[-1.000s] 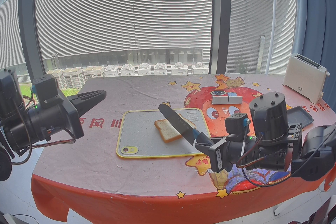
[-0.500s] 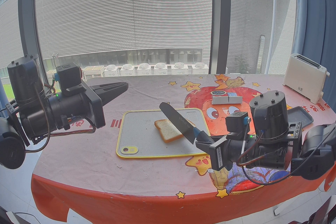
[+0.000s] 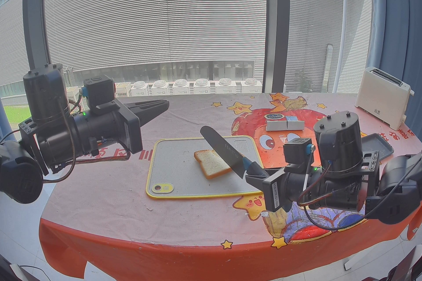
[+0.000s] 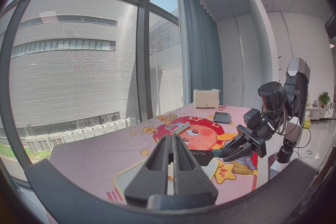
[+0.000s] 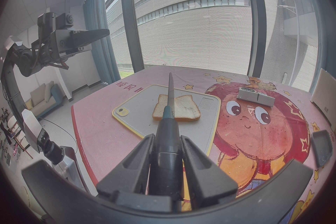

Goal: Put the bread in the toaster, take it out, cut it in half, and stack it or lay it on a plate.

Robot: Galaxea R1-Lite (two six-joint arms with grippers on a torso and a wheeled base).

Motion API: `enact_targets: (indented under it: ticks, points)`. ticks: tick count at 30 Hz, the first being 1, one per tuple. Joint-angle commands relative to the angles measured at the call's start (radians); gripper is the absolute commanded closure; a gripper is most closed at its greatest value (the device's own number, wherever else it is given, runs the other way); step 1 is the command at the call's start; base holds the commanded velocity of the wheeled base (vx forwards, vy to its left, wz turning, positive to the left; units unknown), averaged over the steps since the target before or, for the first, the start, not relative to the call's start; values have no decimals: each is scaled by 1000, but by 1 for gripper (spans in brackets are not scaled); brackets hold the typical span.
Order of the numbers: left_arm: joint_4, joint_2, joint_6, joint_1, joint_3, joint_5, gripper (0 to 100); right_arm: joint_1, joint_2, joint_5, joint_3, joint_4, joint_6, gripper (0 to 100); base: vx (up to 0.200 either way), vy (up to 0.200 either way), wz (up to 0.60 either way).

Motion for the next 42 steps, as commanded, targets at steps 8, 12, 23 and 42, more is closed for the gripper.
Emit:
enact_targets:
  ticks: [8,12,23,42]
  points:
    - [1,140,-1,-53,-123,-6,100,0,8,-1,-25,19,-1,100,0,0,0]
    - [-1,213,1,-71,-171,-6,100,-6,9,-1,-35,19,-3,100,0,0,0]
    - [-122,382,-4,-102,-258,-6,100,-18,17,-1,-57,25,-3,100,0,0,0]
    - [-125,470,1,-126,-276,-4,100,-10,51,-1,-68,59,-3,100,0,0,0]
